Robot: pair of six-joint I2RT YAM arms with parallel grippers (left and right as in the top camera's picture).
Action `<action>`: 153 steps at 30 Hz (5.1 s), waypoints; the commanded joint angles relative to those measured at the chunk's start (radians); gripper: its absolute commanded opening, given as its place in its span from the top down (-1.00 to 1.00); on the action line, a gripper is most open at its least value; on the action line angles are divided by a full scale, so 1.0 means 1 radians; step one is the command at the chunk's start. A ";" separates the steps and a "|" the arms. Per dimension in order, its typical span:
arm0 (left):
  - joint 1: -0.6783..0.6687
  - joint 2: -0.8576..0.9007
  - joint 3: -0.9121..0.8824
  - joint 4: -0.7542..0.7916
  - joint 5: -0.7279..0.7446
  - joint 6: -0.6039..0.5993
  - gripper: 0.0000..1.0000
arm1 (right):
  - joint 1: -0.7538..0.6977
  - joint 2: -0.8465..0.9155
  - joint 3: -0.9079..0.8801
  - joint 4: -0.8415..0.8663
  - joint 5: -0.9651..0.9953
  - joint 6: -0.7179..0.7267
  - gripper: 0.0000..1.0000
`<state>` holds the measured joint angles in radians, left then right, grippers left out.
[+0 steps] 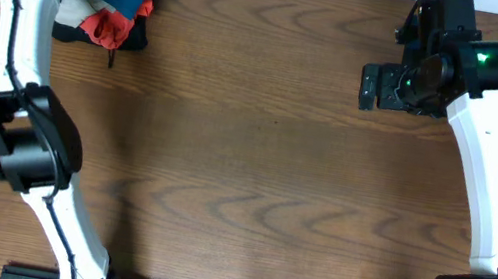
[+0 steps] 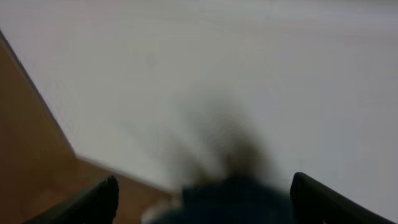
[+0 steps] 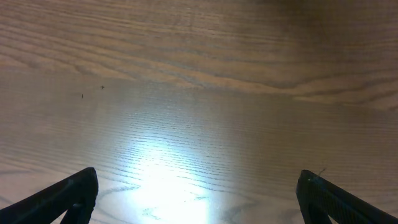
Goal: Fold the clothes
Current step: 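Lower the shirt onto the clothes pile and press it down with the left gripper, then release the teal shirt and pull the left gripper back from the pile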
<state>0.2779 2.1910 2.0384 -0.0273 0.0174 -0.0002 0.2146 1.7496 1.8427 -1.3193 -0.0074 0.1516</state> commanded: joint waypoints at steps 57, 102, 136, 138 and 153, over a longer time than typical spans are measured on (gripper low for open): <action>-0.040 -0.039 -0.026 -0.064 -0.025 0.002 -0.98 | 0.007 0.001 0.001 0.011 0.006 0.008 -0.98; -0.178 -0.539 -0.026 -0.560 0.280 0.060 -0.96 | 0.155 -0.747 -0.420 -0.108 0.184 0.283 -0.99; -0.325 -1.208 -0.681 -0.849 -0.114 -0.115 -0.96 | 0.146 -0.708 -0.550 0.119 0.269 0.278 -0.98; -0.325 -1.199 -0.713 -0.846 -0.114 -0.115 -0.96 | 0.146 -0.708 -0.550 0.119 0.269 0.278 -0.99; -0.325 -1.017 -0.722 -0.847 -0.115 -0.114 -0.96 | 0.146 -0.707 -0.550 0.093 0.269 0.278 -0.98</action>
<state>-0.0433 1.1515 1.3159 -0.8776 -0.0826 -0.1055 0.3614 1.0416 1.2938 -1.2236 0.2440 0.4290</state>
